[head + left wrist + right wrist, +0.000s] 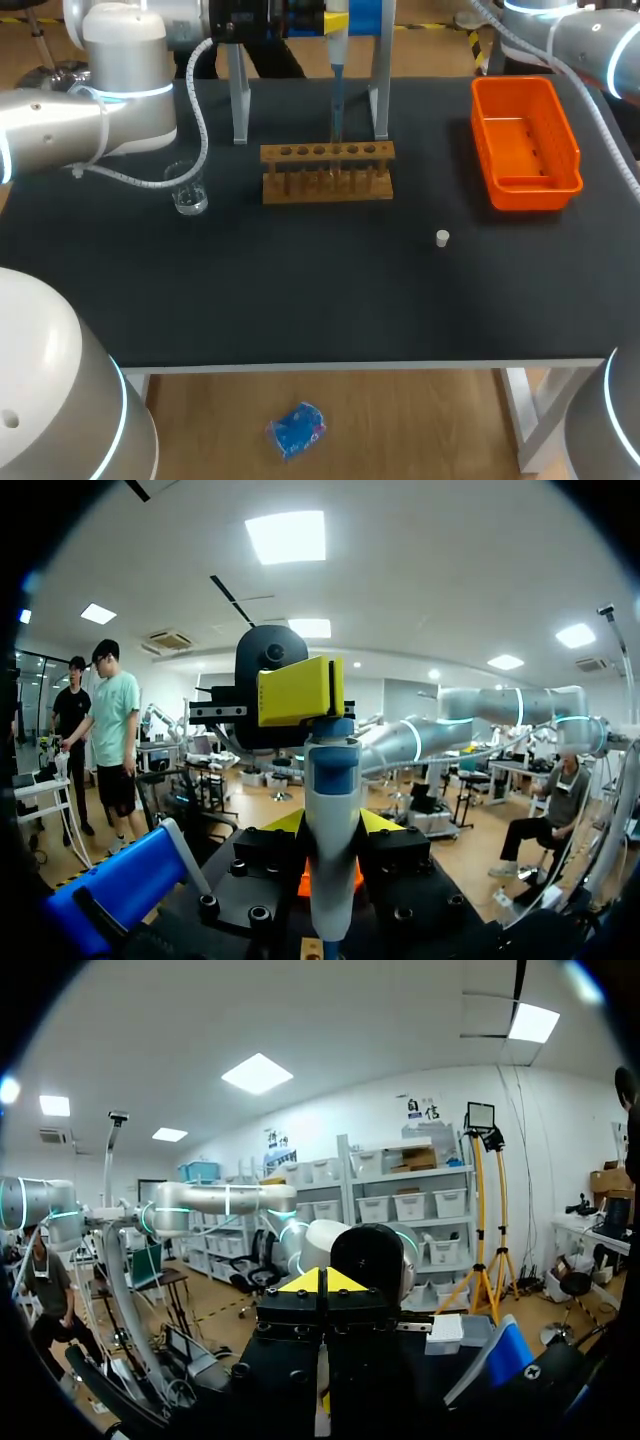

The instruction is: Invert the test tube, pick up the pipette, mount the tip to pipette, aspirate from beaker and dispense into the tube, eject the tip, return the pipette, and cap with the stopper.

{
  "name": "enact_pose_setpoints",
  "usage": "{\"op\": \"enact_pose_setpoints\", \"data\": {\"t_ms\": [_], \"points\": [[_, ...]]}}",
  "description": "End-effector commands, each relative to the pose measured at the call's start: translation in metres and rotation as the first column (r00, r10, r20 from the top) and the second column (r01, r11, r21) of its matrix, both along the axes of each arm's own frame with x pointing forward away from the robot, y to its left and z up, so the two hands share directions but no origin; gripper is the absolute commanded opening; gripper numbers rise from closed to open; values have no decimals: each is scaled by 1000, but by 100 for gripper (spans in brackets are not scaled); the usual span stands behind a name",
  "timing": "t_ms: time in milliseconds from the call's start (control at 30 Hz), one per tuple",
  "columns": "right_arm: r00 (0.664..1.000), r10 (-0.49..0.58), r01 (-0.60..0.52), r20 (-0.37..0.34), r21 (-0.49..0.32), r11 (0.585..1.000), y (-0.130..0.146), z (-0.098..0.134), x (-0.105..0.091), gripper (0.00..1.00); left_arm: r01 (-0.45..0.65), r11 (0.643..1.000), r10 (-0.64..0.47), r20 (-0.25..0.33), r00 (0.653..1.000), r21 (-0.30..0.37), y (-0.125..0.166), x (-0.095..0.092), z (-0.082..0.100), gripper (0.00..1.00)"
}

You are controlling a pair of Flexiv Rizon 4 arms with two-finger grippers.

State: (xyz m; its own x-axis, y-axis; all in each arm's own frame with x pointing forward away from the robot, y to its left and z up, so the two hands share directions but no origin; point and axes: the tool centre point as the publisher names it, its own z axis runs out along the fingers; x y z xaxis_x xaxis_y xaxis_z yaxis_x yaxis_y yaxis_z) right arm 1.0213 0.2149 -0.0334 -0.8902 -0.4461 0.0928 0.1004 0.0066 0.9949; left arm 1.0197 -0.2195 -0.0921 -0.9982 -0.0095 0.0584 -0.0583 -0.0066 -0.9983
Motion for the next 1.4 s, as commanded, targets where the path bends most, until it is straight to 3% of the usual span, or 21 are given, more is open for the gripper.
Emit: {"op": "enact_pose_setpoints", "data": {"t_ms": [33,1233,1400], "points": [[1000,7,-7,2,-2,1000,1,-6,0,0,-5,1000,5,1,1000,-1,-1,1,7,0],[990,7,-1,142,-43,999,-5,42,14,0,-5,1000,5,1,1000,-1,-1,1,7,0],[978,-24,39,209,-67,997,-15,48,18,0,-5,1000,5,1,1000,-1,-1,1,7,0]]}}
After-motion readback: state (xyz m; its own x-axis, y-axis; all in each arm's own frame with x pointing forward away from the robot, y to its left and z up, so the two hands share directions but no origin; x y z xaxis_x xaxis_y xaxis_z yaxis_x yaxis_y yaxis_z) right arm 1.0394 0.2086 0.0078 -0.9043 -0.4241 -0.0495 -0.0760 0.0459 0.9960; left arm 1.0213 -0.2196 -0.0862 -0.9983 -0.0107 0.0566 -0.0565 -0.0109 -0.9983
